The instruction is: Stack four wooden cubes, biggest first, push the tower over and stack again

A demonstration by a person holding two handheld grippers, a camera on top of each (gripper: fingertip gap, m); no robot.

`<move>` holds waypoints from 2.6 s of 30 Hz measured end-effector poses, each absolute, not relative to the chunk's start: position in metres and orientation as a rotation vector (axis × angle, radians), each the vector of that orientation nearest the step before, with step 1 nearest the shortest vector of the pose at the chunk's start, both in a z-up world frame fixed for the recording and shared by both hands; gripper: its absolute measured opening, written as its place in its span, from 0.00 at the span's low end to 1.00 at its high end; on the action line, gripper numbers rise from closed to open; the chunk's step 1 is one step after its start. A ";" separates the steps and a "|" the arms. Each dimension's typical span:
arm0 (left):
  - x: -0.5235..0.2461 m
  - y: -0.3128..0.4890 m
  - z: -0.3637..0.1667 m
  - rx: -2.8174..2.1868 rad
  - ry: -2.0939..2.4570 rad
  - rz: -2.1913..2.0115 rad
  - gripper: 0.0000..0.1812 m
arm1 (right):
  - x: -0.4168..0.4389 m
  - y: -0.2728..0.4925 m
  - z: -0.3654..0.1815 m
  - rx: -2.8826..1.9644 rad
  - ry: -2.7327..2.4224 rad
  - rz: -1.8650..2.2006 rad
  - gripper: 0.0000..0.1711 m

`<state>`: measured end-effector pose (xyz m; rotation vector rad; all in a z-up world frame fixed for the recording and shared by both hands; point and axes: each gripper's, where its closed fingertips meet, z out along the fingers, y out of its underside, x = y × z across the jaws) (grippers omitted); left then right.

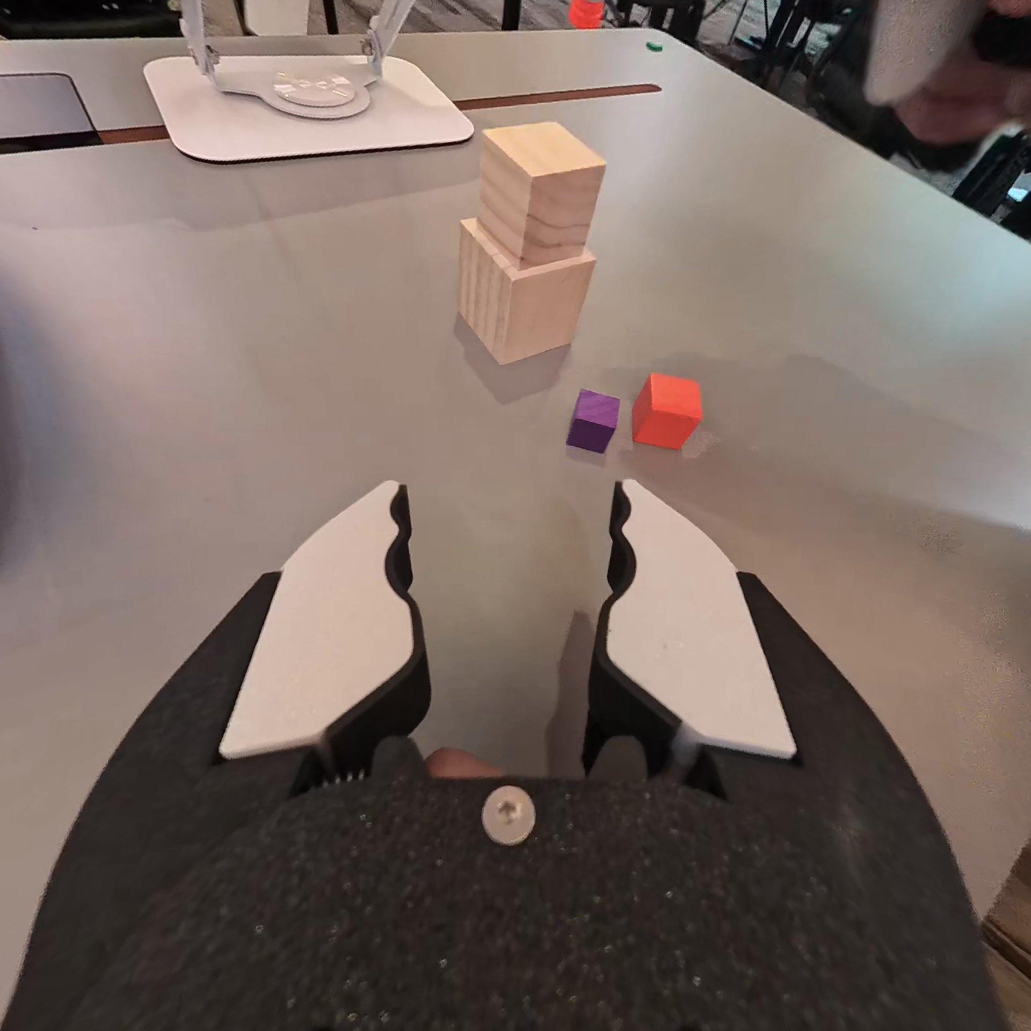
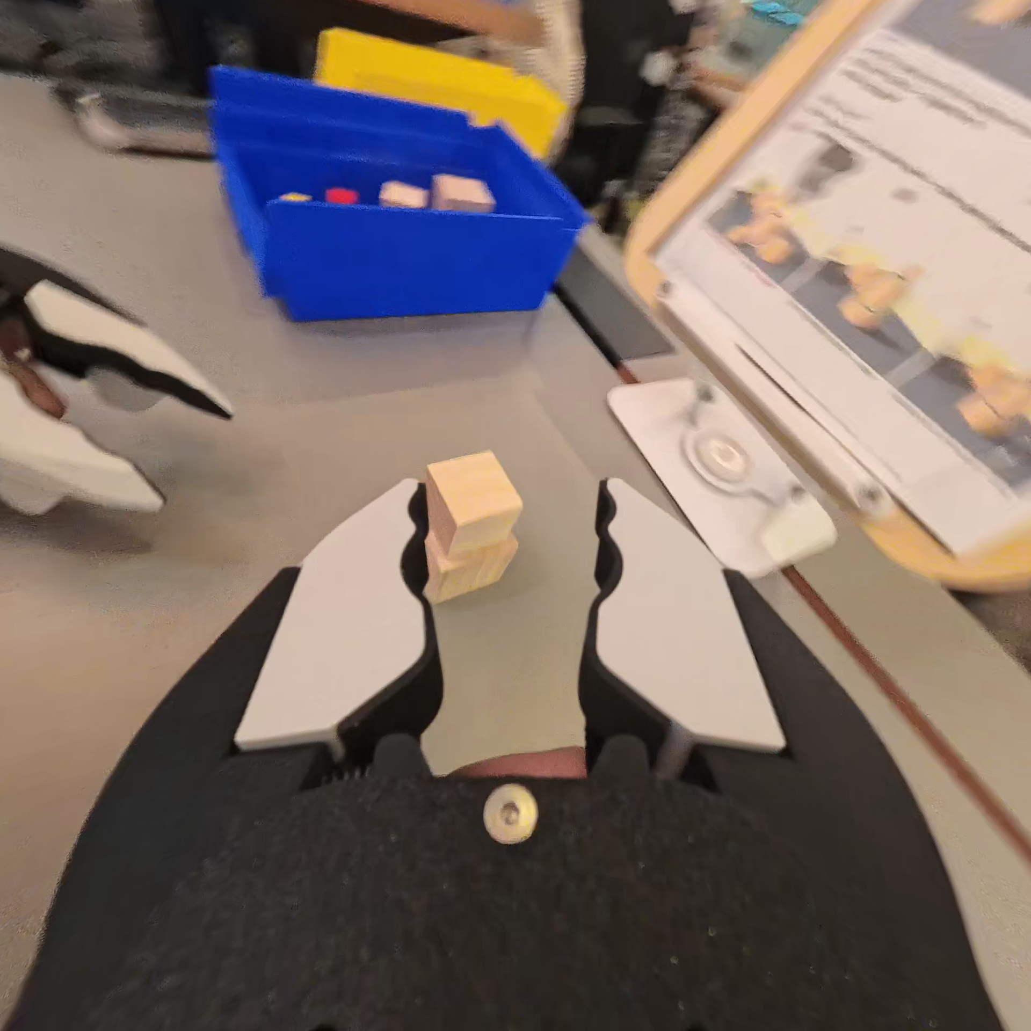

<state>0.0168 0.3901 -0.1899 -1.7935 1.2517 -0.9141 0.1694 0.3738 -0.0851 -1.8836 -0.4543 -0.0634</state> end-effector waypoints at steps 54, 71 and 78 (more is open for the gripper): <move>0.012 0.375 -0.198 -1.779 1.380 -0.909 0.34 | 0.139 0.273 -0.162 -1.901 -0.001 -0.195 0.17; 0.014 0.365 -0.197 -1.758 1.423 -0.913 0.34 | 0.143 0.408 -0.115 -2.083 -0.873 0.019 0.17; 0.013 0.366 -0.198 -1.757 1.432 -0.907 0.34 | 0.145 0.428 -0.133 -2.219 -1.046 0.098 0.17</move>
